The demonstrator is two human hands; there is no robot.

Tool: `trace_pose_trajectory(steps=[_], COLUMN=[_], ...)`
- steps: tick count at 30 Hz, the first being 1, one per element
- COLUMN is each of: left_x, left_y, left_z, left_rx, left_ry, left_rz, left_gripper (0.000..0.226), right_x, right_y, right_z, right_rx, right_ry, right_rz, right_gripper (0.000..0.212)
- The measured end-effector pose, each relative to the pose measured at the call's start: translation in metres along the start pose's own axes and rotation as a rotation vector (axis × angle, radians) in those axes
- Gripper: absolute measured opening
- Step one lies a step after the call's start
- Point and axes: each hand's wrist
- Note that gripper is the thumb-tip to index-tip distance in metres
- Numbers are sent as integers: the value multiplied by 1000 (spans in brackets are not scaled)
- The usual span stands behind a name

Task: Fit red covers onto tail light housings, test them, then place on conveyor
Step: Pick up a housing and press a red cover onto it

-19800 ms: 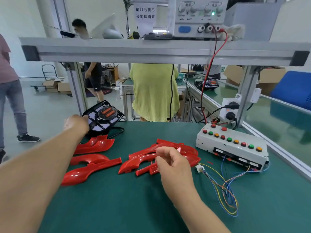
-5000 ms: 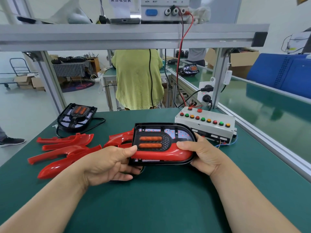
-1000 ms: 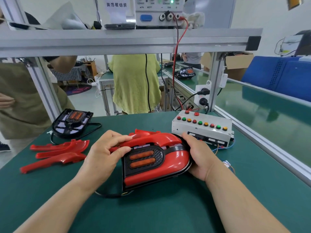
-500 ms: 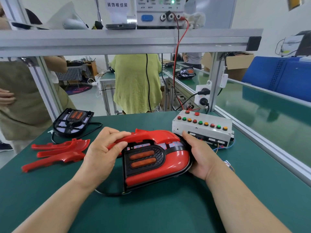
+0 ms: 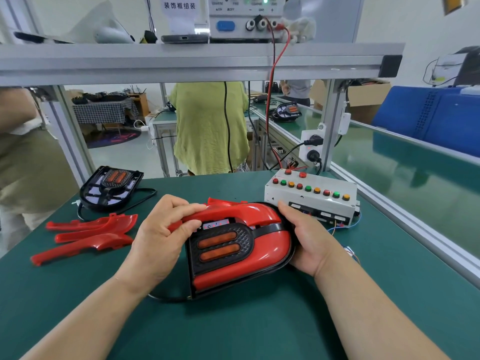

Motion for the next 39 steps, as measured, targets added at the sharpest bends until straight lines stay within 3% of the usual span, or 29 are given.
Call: trace_pose_trajectory(steps=[13, 19, 39], left_x=[-1, 4, -1], left_y=[0, 0, 0], left_z=[4, 5, 2], left_rx=[-22, -3, 15], left_ry=[-157, -24, -32], left_rz=[-55, -24, -17], left_gripper=[32, 41, 45], right_x=[-2, -1, 0], right_y=[-1, -3, -5], right_z=[1, 2, 2], right_rx=[9, 29, 68], right_ry=[-8, -8, -4], right_rz=[4, 29, 33], right_gripper=[41, 39, 47])
Point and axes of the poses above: each hand's wrist, its own y-axis away from the middle knuckle, its own x-axis out of the back of the hand, z = x × y, and after that the axes turned 6 degrees about -z, right-handed
